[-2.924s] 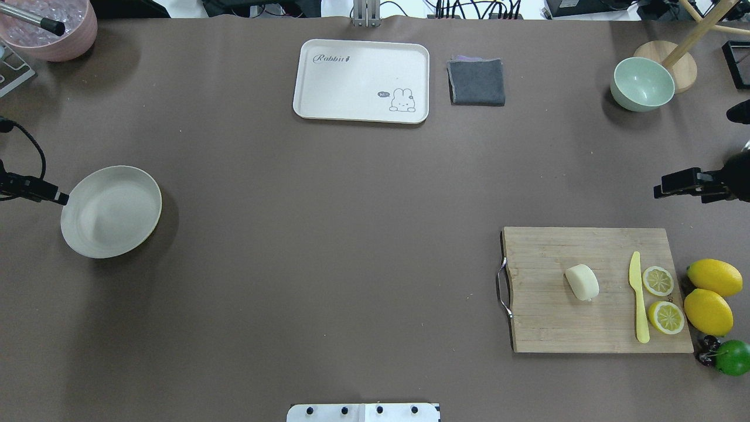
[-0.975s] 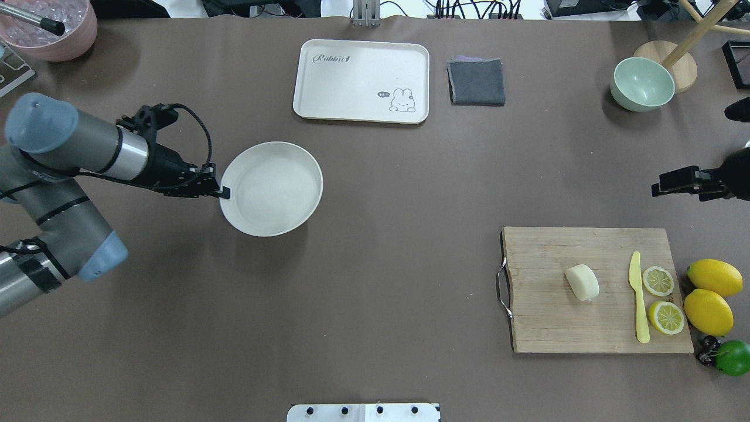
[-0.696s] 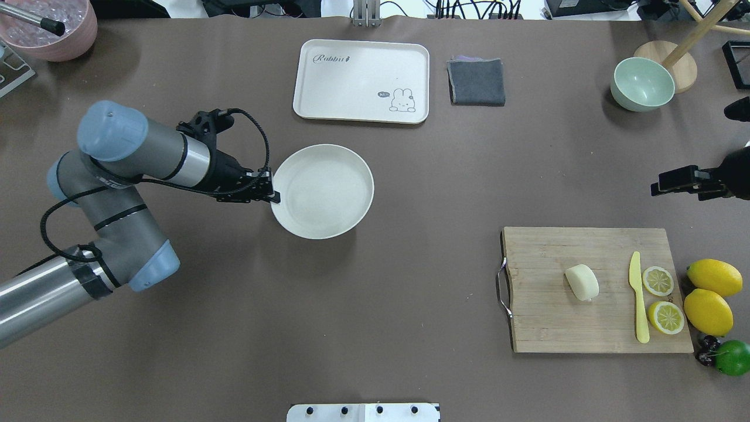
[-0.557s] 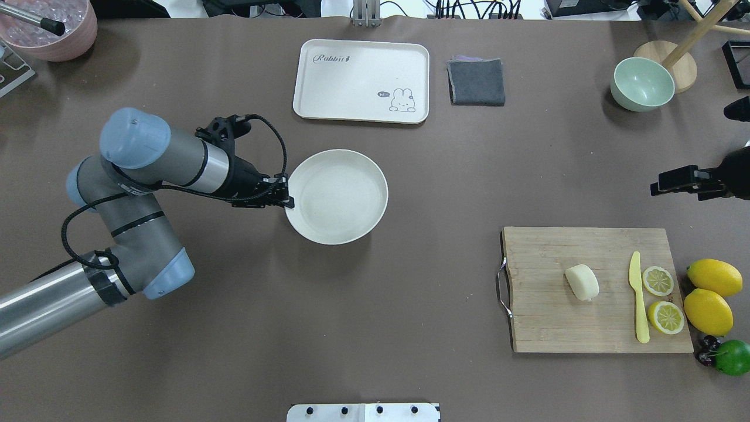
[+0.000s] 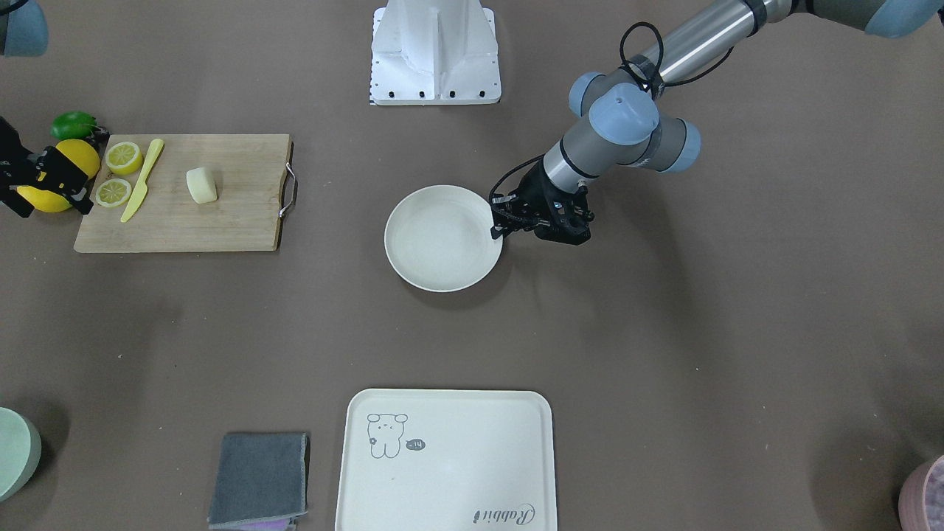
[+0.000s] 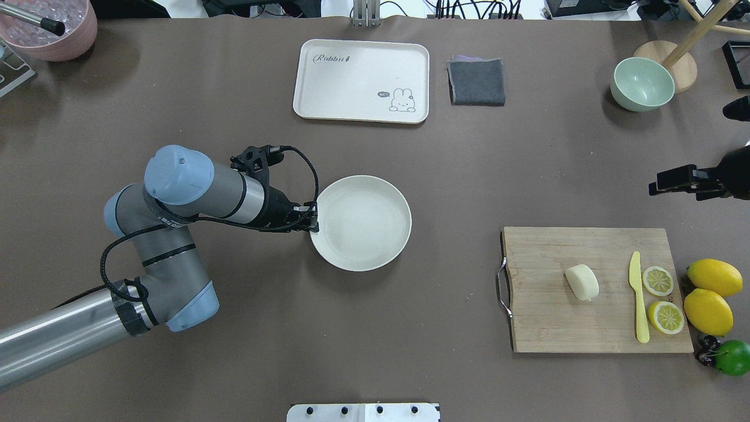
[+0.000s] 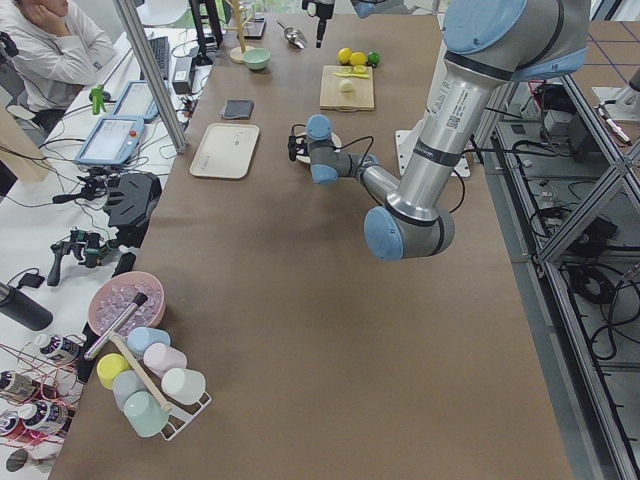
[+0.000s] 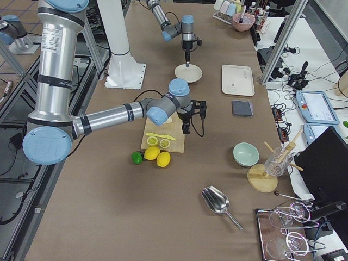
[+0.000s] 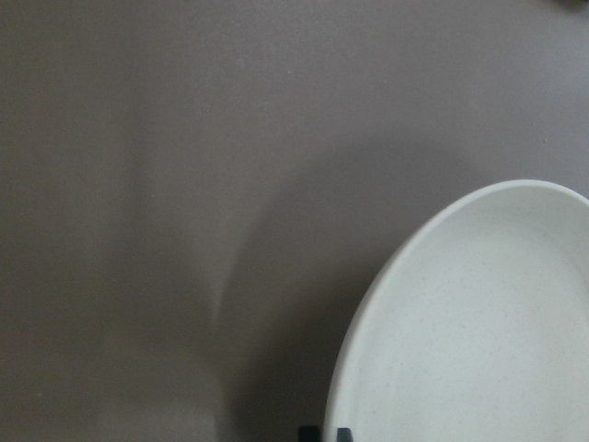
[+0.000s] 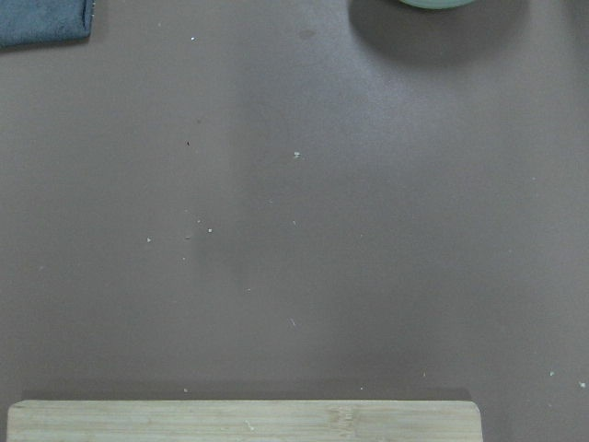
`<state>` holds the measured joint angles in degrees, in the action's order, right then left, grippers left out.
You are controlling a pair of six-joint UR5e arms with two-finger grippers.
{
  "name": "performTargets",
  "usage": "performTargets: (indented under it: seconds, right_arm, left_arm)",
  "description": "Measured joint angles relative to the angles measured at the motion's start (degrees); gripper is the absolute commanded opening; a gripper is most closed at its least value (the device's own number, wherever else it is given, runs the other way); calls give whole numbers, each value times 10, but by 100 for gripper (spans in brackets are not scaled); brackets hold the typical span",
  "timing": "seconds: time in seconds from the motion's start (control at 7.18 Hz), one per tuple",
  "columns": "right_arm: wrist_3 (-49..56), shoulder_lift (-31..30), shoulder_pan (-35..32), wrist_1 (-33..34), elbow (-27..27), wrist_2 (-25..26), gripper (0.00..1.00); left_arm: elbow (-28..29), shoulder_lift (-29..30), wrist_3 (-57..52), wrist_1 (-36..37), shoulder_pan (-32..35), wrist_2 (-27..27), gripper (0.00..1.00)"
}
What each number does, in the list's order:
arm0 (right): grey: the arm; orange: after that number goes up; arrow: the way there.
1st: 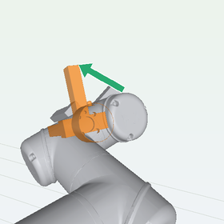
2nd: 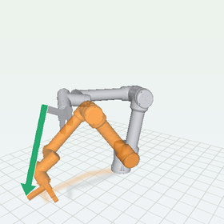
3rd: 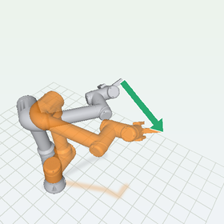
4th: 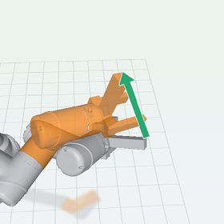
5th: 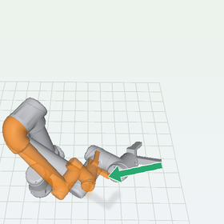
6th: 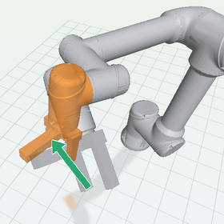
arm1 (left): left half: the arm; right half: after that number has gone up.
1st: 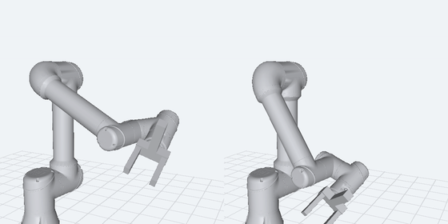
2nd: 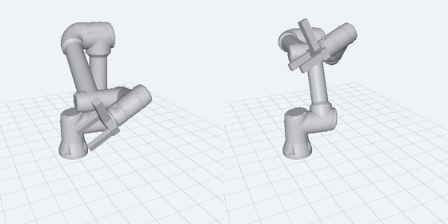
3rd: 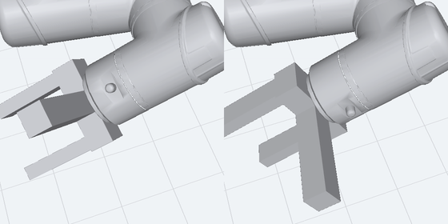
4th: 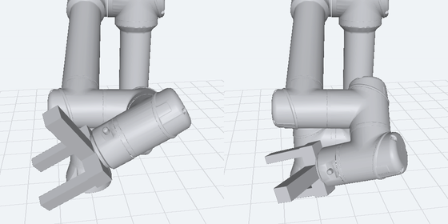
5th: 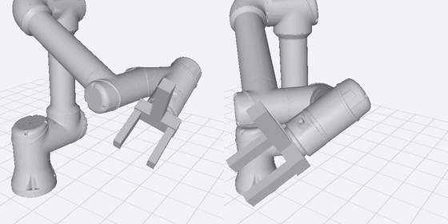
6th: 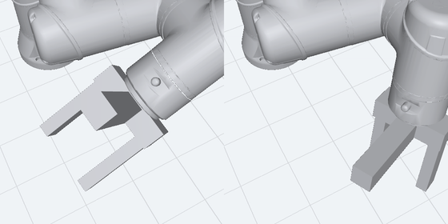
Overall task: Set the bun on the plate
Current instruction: 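Push the white plate inward with the left gripper while the right arm approaches, then withdraw the left gripper while lowering the right gripper over the pale bun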
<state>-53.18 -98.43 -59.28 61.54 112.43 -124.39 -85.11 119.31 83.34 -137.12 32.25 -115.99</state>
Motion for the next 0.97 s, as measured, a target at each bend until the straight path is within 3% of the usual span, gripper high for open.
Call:
performTargets:
  seconds: [0.42,0.7,0.97]
  right_arm:
    - [-61,5,50,1,15,22,100]
    - [-127,10,115,2,29,67,100]
    - [-165,10,194,3,38,133,100]
  left_arm:
    - [-52,-12,-11,43,25,-10,97]
    - [-133,-28,-92,188,109,-77,97]
    - [-198,-35,-246,379,220,-127,98]
